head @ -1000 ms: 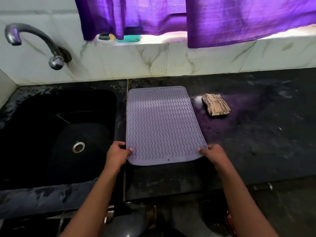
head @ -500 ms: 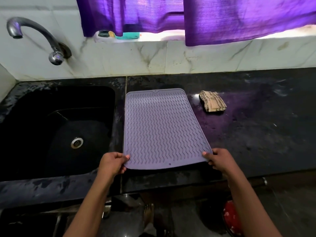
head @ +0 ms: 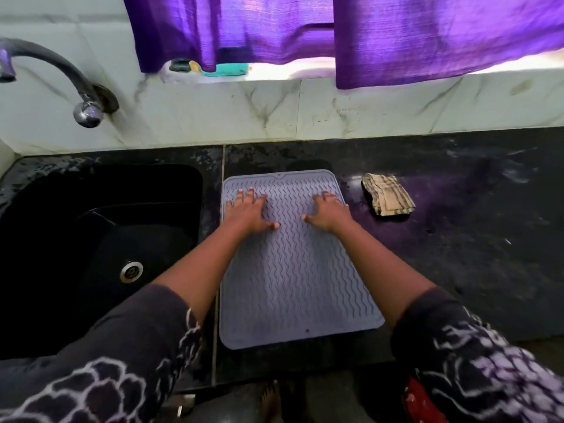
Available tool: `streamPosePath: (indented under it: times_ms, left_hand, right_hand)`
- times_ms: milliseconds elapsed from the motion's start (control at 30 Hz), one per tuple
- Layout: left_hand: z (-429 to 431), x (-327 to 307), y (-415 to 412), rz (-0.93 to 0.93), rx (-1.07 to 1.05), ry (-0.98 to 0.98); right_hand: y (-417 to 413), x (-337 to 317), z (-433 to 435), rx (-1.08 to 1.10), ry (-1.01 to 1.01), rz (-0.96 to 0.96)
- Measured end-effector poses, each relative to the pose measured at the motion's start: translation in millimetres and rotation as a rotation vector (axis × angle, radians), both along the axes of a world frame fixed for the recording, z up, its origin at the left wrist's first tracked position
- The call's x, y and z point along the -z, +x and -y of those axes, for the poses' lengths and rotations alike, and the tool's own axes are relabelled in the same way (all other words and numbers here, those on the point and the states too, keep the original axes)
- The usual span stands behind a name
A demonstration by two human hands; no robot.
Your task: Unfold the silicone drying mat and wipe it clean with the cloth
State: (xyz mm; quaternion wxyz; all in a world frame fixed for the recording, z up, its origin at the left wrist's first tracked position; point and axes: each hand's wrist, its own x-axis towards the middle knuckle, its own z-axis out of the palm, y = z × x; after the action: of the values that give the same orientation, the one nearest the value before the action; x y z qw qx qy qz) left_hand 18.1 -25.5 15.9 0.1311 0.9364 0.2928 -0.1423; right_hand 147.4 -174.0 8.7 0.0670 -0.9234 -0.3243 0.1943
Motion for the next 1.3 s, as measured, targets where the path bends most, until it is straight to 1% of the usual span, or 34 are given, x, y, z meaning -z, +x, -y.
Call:
streamPosePath:
  times_ms: [100, 167, 233, 367, 433, 533, 600, 667, 733, 867, 967, 1100, 1200, 1300]
  left_hand:
    - [-25, 5, 19, -0.071, -0.056, -0.076]
    - [-34, 10, 24, -0.078, -0.075, -0.094]
    - [-36, 16, 27, -0.066, -0.068, -0.094]
    - [-37, 13, 29, -0.129, -0.072, -0.162]
    - [-30, 7, 25, -0.089, -0.086, -0.167]
    - [7, 4, -7, -0.007, -0.053, -0.131]
    - [49, 7, -48, -0.029, -0.042, -0.144]
    - [92, 7, -91, -0.090, -0.034, -0.161]
    - [122, 8, -123, -0.126, -0.040, -0.145]
    - [140, 15, -145, -0.135, -0.054, -0.148]
    - [139, 19, -144, -0.137, -0.059, -0.191]
    - [136, 21, -142, -0.130, -0.072, -0.233]
    - [137, 23, -148, -0.058, -0.078, -0.250]
    - [139, 21, -158, 0.040, -0.081, -0.186]
  right_hand:
    - [29, 9, -23, 0.025, -0.027, -0.028]
    - [40, 12, -29, 0.034, -0.040, -0.057]
    - [45, 17, -32, 0.016, -0.066, -0.056]
    - [46, 12, -33, 0.007, -0.080, -0.076]
    - [32, 5, -27, 0.019, -0.032, -0.042]
    - [-26, 3, 11, 0.006, 0.010, 0.016]
    - [-75, 4, 56, 0.005, -0.022, -0.022]
    - [-118, 3, 99, -0.003, -0.084, -0.079]
    - [-143, 4, 128, -0.001, -0.115, -0.086]
    - [-155, 13, 148, -0.010, -0.100, -0.002]
    - [-156, 17, 147, -0.009, -0.084, -0.002]
    - [-152, 11, 141, -0.031, -0.124, 0.017]
    - [-152, 6, 139, -0.059, -0.175, 0.004]
    - [-158, 4, 141, -0.048, -0.158, 0.005]
